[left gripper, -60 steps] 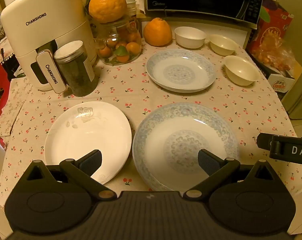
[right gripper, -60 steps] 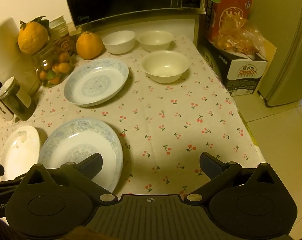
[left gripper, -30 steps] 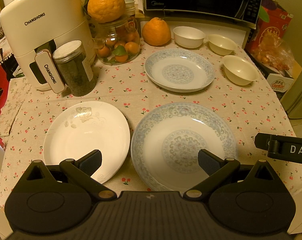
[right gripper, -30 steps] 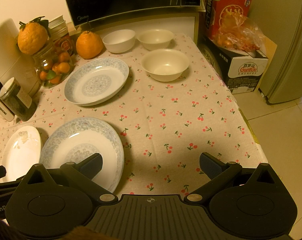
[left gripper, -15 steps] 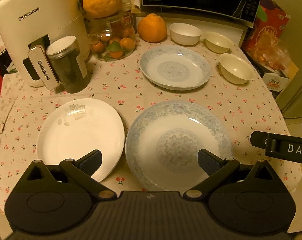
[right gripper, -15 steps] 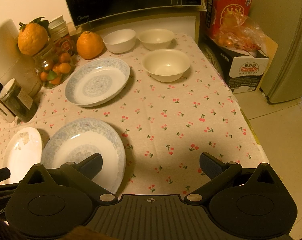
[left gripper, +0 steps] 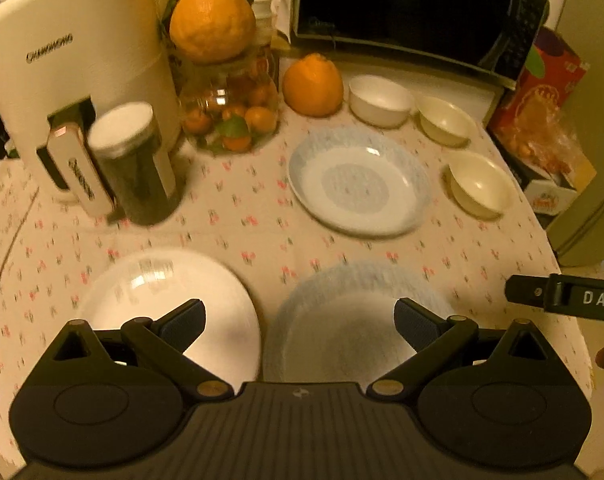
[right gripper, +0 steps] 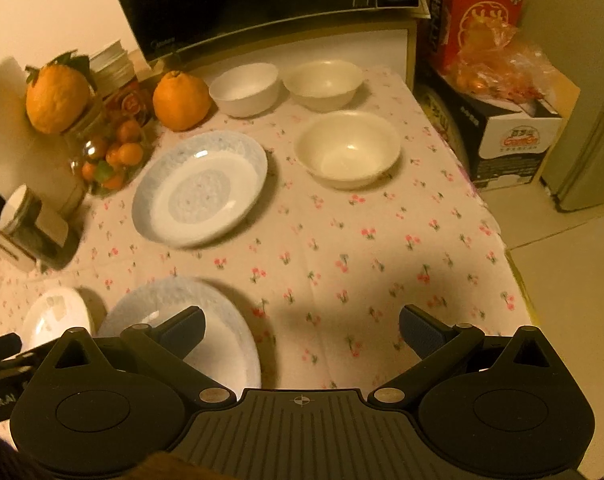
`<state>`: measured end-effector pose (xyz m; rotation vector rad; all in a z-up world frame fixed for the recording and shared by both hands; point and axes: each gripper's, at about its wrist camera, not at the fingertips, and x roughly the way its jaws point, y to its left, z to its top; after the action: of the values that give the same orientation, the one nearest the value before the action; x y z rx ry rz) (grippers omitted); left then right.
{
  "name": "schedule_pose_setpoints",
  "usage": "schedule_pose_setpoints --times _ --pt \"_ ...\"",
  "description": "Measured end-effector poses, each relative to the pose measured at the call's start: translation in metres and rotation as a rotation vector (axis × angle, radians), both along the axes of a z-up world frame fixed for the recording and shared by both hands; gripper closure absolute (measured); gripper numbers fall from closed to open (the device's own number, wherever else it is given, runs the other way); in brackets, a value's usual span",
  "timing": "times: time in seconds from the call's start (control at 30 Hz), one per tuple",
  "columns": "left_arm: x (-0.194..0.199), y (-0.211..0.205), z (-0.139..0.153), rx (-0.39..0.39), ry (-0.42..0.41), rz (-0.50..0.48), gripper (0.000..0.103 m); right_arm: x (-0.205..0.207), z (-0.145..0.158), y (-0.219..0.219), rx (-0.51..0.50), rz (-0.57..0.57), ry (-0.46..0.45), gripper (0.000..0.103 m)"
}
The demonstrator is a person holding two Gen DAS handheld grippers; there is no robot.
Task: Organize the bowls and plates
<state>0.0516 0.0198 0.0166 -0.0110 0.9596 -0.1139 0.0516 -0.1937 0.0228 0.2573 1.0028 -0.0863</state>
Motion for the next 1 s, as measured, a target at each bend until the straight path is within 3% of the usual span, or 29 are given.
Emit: schedule_pose_setpoints --times 0.13,0.23,0.4,0.63,0.87,1.0 --pt "0.021 0.006 -0.002 -0.048 0.02 0.012 0.004 0.02 -0.008 -0.012 0.07 -0.034 0.047 0.0" --pt "0.035 0.007 -0.005 -0.073 0.009 0.019 0.005 0.031 -0.015 -0.016 0.117 -0.041 0.031 0.0" --pt "0.062 0.016 -0.018 -0.189 0.022 0.041 0.009 0.047 -0.033 -0.024 0.331 -0.039 -0.003 0.0" --pt "0.1 0.022 -0.045 -0.291 0.102 0.073 0.028 0.069 -0.062 -0.036 0.523 -0.107 0.001 0.005" --pt "0.115 0.027 -0.06 -0.37 0.051 0.068 0.045 0.081 -0.073 -0.036 0.6 -0.131 -0.06 0.008" --pt "0.124 0.026 -0.065 -0.386 0.023 0.068 0.053 0.087 -0.084 -0.036 0.639 -0.162 -0.083 0.016"
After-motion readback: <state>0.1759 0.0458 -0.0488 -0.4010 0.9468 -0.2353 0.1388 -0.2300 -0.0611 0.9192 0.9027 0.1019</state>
